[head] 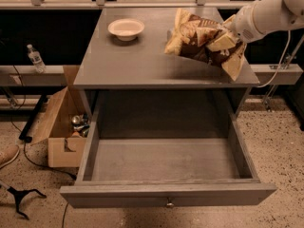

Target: Pick brown chip bag from top drawer and place on counter

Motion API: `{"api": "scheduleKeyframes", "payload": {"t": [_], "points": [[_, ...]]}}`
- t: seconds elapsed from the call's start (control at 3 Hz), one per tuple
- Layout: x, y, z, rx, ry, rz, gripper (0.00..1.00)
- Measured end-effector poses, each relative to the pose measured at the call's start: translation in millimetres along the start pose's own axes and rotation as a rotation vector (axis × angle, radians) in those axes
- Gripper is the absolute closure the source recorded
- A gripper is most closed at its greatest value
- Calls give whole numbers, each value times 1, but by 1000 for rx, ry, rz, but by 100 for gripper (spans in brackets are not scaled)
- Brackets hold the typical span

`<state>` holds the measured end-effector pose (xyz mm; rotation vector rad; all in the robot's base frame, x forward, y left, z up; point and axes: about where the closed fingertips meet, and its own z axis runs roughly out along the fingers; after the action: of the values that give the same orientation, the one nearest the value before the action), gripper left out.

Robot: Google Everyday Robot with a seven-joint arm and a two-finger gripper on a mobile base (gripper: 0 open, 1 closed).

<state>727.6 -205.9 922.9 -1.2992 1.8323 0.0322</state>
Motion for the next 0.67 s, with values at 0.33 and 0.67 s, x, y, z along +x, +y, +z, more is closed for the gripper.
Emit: {"api": "scheduleKeyframes", "payload": {"t": [0.33, 0.67], "points": [[2, -15, 21, 23, 9, 76, 36], [2, -22, 33, 19, 5, 110, 12]]}}
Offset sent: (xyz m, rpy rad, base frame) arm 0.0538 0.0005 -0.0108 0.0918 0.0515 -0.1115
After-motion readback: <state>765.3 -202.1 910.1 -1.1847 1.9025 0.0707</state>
